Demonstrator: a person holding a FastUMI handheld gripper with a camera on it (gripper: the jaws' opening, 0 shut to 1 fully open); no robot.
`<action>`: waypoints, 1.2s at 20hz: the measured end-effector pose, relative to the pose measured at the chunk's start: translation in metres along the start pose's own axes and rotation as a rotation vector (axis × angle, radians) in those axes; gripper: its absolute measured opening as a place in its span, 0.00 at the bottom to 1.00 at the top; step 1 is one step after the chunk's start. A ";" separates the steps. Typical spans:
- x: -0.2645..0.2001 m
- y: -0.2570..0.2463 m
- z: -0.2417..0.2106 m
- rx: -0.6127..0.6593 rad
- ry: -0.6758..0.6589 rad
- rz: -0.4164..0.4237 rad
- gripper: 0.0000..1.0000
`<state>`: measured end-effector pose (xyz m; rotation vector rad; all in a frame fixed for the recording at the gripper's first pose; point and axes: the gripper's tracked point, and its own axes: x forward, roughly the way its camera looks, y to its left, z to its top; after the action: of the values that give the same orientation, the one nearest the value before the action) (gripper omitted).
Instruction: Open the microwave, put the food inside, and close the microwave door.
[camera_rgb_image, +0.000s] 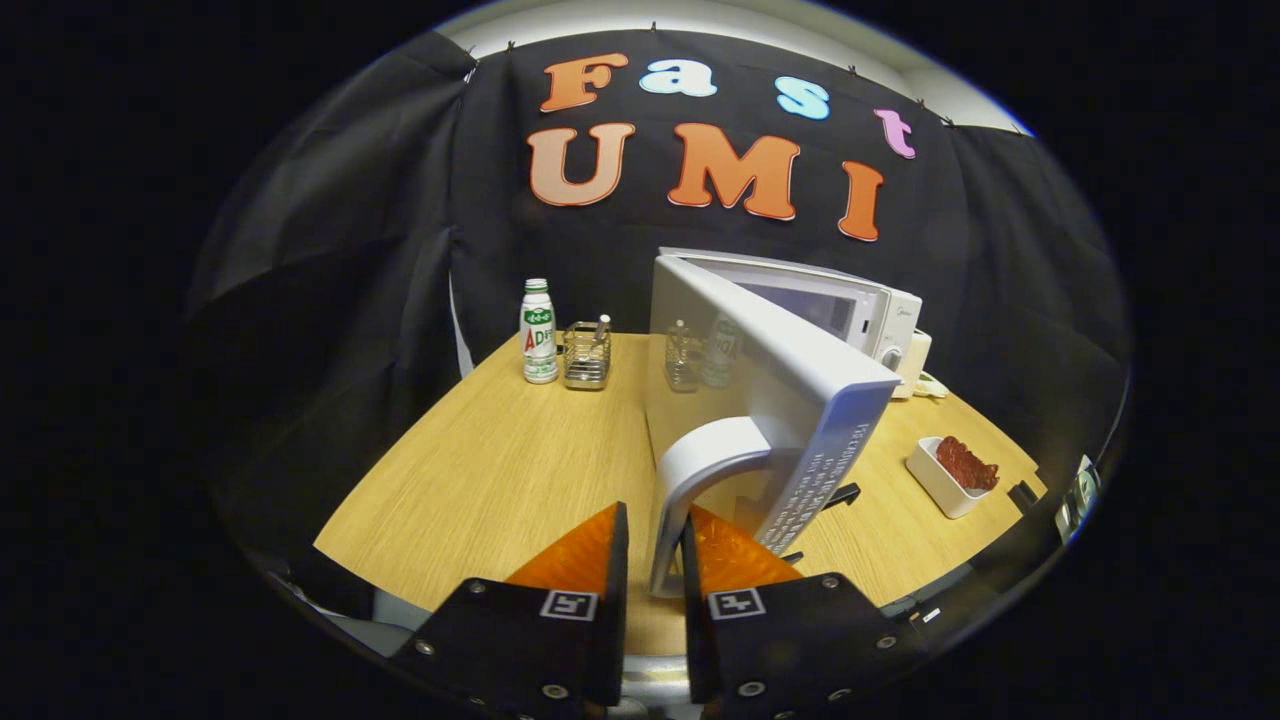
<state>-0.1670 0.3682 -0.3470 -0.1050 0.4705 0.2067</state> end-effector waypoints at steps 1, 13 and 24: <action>-0.005 0.010 -0.002 -0.006 0.005 0.025 0.32; -0.064 0.012 0.019 -0.002 -0.001 0.242 0.99; -0.042 -0.229 0.070 0.141 -0.085 -0.092 0.99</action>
<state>-0.1218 0.1485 -0.2534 0.0201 0.3935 0.0868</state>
